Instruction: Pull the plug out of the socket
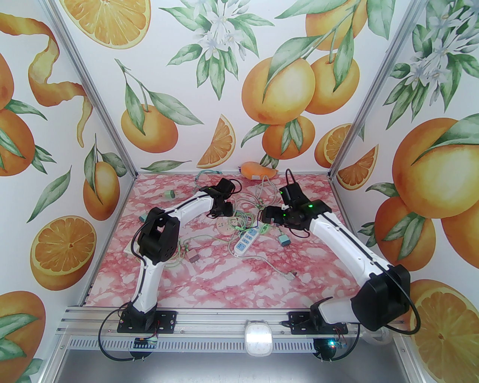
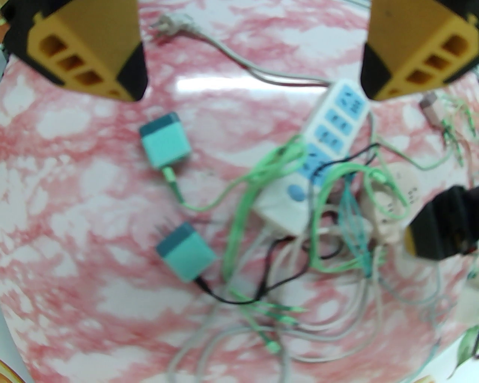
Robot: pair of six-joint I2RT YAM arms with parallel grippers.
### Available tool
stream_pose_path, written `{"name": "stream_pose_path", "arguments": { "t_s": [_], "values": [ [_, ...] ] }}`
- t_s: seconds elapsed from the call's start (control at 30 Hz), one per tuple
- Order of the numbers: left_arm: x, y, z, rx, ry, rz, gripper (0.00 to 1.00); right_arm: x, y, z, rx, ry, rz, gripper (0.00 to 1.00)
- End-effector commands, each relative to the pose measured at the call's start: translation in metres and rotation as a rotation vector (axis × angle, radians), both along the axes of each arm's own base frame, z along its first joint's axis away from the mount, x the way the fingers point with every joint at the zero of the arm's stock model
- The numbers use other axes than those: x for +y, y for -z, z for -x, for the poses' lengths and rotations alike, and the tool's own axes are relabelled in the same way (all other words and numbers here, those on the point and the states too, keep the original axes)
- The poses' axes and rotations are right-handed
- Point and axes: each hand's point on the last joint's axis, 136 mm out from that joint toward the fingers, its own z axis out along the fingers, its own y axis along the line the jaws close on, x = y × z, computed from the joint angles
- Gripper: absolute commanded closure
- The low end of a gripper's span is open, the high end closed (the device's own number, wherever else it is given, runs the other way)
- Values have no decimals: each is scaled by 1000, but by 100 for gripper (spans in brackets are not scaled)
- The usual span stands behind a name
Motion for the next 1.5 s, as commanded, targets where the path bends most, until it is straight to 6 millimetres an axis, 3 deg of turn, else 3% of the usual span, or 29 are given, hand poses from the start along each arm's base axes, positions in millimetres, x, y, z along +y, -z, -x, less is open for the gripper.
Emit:
{"name": "stream_pose_path", "arguments": {
  "t_s": [0.0, 0.27, 0.6, 0.73, 0.93, 1.2, 1.47],
  "values": [
    [10, -8, -2, -11, -40, -51, 59, 30, -4, -11, -51, -32, -58, 0],
    [51, -26, 4, -71, -80, -120, 68, 106, -1, -31, -23, -124, -351, 0],
    [91, -14, 9, -52, -196, -97, 72, 201, 11, -40, 29, -230, -605, 31],
    [93, -13, 2, -59, -234, -61, 73, 232, 41, -33, 101, -220, -598, 42],
    [85, -8, -5, -41, -299, -8, 73, 246, 90, -29, 161, -96, -619, 44],
    [79, 2, -9, -4, -359, 14, 77, 237, 113, -37, 136, 27, -614, 43],
    [79, 2, -7, 3, -373, 13, 77, 251, 146, -50, 188, 100, -644, 45]
  ]
}}
